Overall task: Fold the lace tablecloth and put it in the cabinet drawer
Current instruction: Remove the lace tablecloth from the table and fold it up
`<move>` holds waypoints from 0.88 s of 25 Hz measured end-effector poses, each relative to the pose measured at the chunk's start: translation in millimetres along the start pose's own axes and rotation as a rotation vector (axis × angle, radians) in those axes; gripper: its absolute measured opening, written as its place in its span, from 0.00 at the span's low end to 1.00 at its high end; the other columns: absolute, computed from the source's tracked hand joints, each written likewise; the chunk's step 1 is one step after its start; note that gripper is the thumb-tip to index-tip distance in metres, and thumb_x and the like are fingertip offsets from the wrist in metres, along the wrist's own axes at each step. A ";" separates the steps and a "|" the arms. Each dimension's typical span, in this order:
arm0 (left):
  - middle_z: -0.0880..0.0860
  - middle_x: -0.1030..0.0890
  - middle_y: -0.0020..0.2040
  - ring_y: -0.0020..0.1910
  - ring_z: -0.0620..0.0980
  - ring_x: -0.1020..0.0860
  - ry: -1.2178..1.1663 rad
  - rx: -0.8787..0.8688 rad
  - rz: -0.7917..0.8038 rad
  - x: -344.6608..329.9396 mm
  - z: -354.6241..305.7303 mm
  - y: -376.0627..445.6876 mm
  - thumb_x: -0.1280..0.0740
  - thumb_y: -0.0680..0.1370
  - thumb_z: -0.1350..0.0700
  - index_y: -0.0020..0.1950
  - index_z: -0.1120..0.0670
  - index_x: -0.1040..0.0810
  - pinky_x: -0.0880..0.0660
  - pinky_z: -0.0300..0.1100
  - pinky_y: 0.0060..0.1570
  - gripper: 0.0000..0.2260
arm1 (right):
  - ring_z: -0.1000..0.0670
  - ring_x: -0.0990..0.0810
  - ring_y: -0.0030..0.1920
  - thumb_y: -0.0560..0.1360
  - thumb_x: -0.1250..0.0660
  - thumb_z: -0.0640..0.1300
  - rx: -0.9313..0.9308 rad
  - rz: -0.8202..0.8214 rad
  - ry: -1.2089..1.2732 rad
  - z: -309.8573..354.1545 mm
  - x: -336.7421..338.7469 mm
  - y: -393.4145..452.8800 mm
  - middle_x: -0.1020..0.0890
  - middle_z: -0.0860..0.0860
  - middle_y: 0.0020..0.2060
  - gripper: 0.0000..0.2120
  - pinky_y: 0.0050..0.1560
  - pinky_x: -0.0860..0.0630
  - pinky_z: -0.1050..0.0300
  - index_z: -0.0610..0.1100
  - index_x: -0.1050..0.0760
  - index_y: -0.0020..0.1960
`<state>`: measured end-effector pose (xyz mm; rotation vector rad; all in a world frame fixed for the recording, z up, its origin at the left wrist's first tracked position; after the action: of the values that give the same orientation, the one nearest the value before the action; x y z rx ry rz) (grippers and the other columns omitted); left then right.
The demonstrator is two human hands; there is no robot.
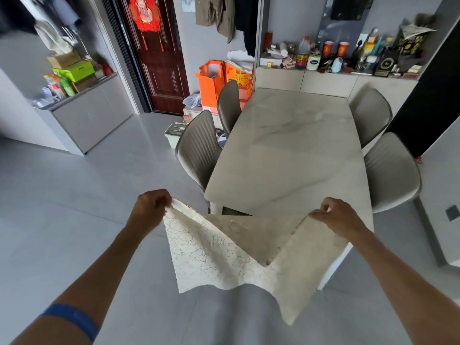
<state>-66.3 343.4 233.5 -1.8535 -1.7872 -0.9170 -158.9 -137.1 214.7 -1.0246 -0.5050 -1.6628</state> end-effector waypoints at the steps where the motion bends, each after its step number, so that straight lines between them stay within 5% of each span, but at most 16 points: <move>1: 0.47 0.19 0.33 0.33 0.46 0.21 0.069 -0.032 0.067 -2.2 -3.8 2.1 0.43 0.69 0.74 0.30 0.47 0.24 0.27 0.33 0.34 0.23 | 0.52 0.25 0.31 0.70 0.25 0.53 0.074 0.069 -0.043 7.8 -0.4 -0.4 0.22 0.53 0.32 0.13 0.33 0.33 0.56 0.47 0.25 0.36; 3: 0.44 0.18 0.41 0.43 0.44 0.21 0.225 -0.099 0.303 -9.9 -11.8 8.6 0.44 0.68 0.74 0.28 0.44 0.22 0.27 0.31 0.43 0.26 | 0.56 0.28 0.30 0.70 0.25 0.52 0.189 0.272 -0.100 23.8 -4.3 -3.0 0.25 0.59 0.30 0.11 0.35 0.33 0.60 0.49 0.24 0.35; 5: 0.46 0.17 0.48 0.51 0.46 0.20 0.333 -0.126 0.439 -14.5 -13.0 16.4 0.44 0.71 0.73 0.37 0.46 0.17 0.26 0.37 0.51 0.25 | 0.54 0.36 0.25 0.72 0.27 0.54 0.218 0.389 -0.055 36.0 -6.5 -2.5 0.35 0.57 0.23 0.20 0.30 0.38 0.61 0.46 0.31 0.28; 8: 0.52 0.16 0.55 0.56 0.51 0.19 0.318 -0.021 0.065 4.4 -10.4 27.8 0.43 0.73 0.72 0.51 0.53 0.15 0.28 0.38 0.54 0.22 | 0.48 0.25 0.27 0.73 0.31 0.53 -0.050 0.042 0.135 19.6 15.4 14.1 0.26 0.50 0.23 0.19 0.29 0.32 0.59 0.42 0.24 0.30; 10: 0.52 0.15 0.55 0.54 0.51 0.18 0.264 -0.031 -0.070 12.8 -10.7 20.6 0.41 0.71 0.73 0.47 0.45 0.13 0.27 0.38 0.52 0.25 | 0.41 0.18 0.37 0.74 0.33 0.49 -0.248 -0.093 0.072 -0.4 19.4 15.5 0.19 0.42 0.31 0.17 0.37 0.27 0.54 0.36 0.21 0.36; 13: 0.43 0.15 0.53 0.46 0.42 0.18 0.299 -0.122 0.113 -6.7 -15.8 1.1 0.40 0.70 0.71 0.43 0.42 0.14 0.25 0.32 0.39 0.25 | 0.43 0.21 0.34 0.75 0.35 0.48 -0.272 0.026 -0.030 -3.7 -4.9 8.7 0.20 0.42 0.31 0.18 0.35 0.30 0.54 0.34 0.22 0.36; 16: 0.49 0.15 0.55 0.43 0.41 0.18 0.155 0.061 0.123 -33.7 -19.6 -18.4 0.39 0.72 0.71 0.50 0.51 0.14 0.30 0.23 0.38 0.20 | 0.45 0.22 0.36 0.77 0.37 0.47 -0.288 0.129 0.016 1.4 -35.7 0.3 0.18 0.41 0.39 0.15 0.41 0.27 0.53 0.37 0.25 0.38; 19: 0.53 0.15 0.52 0.35 0.41 0.20 0.105 0.141 0.244 -69.6 -42.8 -38.4 0.39 0.75 0.68 0.47 0.52 0.13 0.28 0.28 0.32 0.17 | 0.48 0.24 0.30 0.78 0.41 0.46 -0.323 0.240 0.101 20.1 -61.4 -12.2 0.23 0.45 0.33 0.12 0.34 0.28 0.58 0.39 0.29 0.41; 22: 0.54 0.15 0.49 0.45 0.49 0.17 0.058 0.104 0.317 -94.6 -82.3 -60.8 0.35 0.76 0.62 0.46 0.53 0.14 0.21 0.42 0.45 0.11 | 0.48 0.26 0.23 0.77 0.42 0.42 -0.436 0.321 0.350 46.0 -82.7 -31.9 0.26 0.43 0.28 0.10 0.27 0.29 0.61 0.38 0.28 0.41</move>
<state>-137.2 224.7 216.1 -1.9483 -1.4234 -0.7363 -166.1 -45.1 176.5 -1.0259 0.2541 -1.6418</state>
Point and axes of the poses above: each hand's wrist, its own y-axis towards the middle knuckle, its own x-axis out of the back of the hand, z = x × y, the point moved 4 cm from there along y, towards the middle knuckle
